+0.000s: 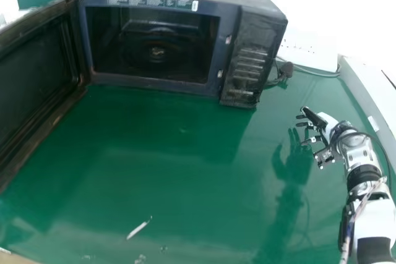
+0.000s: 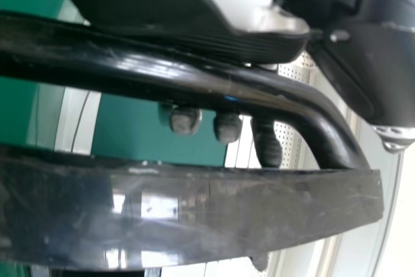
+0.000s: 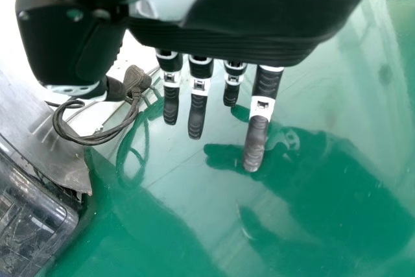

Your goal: Open the door of oven

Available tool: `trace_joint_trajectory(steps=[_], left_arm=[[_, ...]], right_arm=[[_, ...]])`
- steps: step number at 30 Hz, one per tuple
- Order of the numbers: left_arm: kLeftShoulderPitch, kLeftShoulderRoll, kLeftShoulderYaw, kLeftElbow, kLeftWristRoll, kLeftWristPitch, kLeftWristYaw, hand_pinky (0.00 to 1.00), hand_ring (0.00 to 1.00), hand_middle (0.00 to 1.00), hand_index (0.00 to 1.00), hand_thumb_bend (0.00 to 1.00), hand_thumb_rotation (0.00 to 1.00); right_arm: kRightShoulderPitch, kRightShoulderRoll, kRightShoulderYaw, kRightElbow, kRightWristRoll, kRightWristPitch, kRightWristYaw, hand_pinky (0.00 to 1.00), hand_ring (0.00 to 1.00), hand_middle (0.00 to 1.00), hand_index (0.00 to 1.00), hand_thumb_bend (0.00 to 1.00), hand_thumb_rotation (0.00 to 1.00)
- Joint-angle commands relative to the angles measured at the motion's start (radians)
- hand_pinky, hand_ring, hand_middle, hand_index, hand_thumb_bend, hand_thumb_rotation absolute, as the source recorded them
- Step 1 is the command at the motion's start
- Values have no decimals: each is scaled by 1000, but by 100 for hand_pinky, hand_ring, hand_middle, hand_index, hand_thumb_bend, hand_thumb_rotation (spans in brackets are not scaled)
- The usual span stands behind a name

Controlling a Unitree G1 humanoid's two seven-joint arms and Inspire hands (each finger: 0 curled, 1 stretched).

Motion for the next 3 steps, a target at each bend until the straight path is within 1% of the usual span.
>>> trace_joint_trajectory(steps=[1, 3], left_arm=[[-223, 166, 217, 133, -281, 92, 366, 1, 6, 12, 15, 80, 85], [-247, 159, 231, 155, -288, 109, 441, 3, 8, 14, 17, 78, 84]], right_arm=[[73, 4, 5, 41, -3, 19, -6, 63, 75, 81, 86, 51, 58], [73, 3, 15, 41, -12, 14, -1, 65, 76, 82, 86, 52, 59]])
